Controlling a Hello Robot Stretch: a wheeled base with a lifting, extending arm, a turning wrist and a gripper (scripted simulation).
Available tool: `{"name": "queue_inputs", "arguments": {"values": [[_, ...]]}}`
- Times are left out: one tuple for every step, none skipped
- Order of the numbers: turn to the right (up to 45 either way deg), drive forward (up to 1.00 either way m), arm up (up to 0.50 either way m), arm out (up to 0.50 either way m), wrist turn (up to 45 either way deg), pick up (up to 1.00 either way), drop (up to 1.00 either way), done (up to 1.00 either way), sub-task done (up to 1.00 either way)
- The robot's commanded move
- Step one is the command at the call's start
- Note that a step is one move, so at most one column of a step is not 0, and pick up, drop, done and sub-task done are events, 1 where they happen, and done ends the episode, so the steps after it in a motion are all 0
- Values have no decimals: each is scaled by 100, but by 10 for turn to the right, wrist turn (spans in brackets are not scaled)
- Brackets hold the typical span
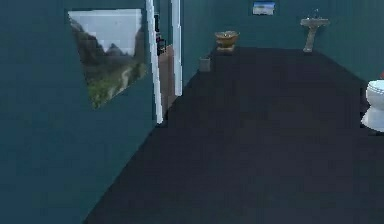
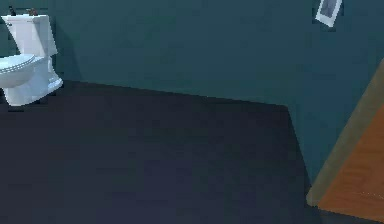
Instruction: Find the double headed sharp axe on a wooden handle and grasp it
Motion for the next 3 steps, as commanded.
{"name": "queue_inputs", "arguments": {"values": [[30, 0, 0, 0, 0, 0, 0, 0, 0], [0, 100, 0, 0, 0, 0, 0, 0, 0], [0, 100, 0, 0, 0, 0, 0, 0, 0]]}}
